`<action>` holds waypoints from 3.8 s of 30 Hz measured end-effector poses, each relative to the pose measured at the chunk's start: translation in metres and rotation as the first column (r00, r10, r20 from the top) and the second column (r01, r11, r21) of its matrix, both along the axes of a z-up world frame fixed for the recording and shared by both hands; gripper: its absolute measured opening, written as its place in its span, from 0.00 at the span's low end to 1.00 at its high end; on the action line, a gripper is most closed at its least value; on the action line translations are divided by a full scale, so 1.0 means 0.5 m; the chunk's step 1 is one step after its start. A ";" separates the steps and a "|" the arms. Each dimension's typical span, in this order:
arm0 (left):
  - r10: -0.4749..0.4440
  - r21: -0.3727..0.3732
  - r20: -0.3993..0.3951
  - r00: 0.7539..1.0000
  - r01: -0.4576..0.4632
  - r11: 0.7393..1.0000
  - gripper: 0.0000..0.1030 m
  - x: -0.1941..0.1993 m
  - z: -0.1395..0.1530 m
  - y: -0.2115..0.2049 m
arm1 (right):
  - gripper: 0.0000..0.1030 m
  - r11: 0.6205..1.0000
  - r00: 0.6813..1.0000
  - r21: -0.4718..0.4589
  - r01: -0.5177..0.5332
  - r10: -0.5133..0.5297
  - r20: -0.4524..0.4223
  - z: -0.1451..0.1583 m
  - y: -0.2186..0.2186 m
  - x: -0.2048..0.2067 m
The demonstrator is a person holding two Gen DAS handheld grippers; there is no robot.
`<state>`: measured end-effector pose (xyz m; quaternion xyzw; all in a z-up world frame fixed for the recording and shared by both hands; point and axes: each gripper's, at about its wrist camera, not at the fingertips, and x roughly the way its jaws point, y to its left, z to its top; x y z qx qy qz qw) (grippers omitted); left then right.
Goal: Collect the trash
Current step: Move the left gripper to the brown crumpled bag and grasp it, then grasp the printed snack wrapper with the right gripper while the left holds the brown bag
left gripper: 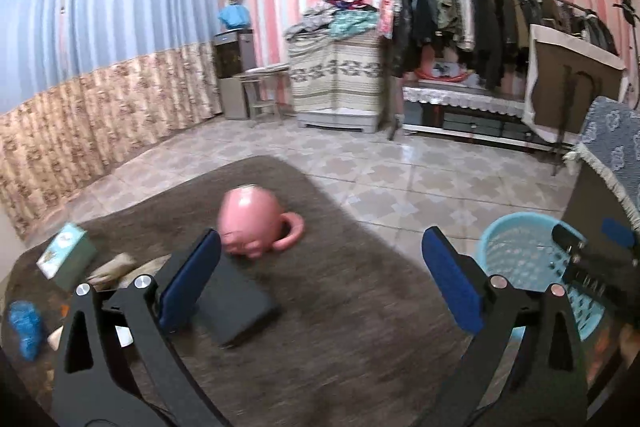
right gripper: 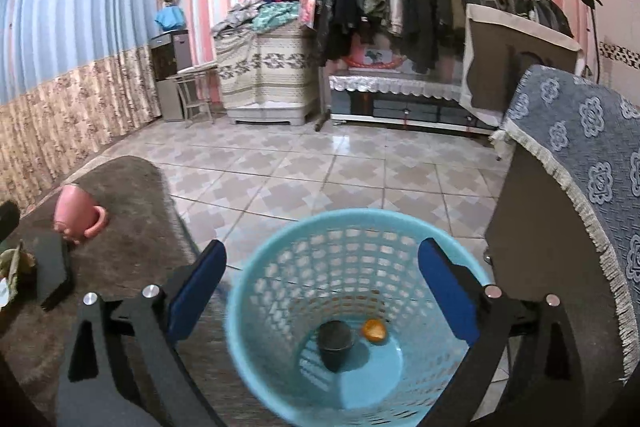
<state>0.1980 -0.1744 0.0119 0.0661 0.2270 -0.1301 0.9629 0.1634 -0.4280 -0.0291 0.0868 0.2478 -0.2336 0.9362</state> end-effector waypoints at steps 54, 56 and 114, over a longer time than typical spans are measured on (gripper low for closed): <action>0.357 -0.011 -0.289 0.888 -0.376 0.926 0.45 -0.043 -0.216 0.587 | 0.92 0.905 0.902 -0.029 -0.424 0.419 -0.104 -0.040 0.384 0.111; 0.335 -0.029 -0.281 0.899 -0.357 0.934 0.39 -0.058 -0.213 0.586 | 0.92 0.899 0.896 -0.034 -0.436 0.430 -0.114 -0.045 0.393 0.110; 0.279 -0.055 -0.023 0.960 -0.280 0.958 0.31 -0.021 -0.060 0.399 | 0.04 0.845 0.859 0.151 -0.513 0.506 0.083 0.049 0.228 0.054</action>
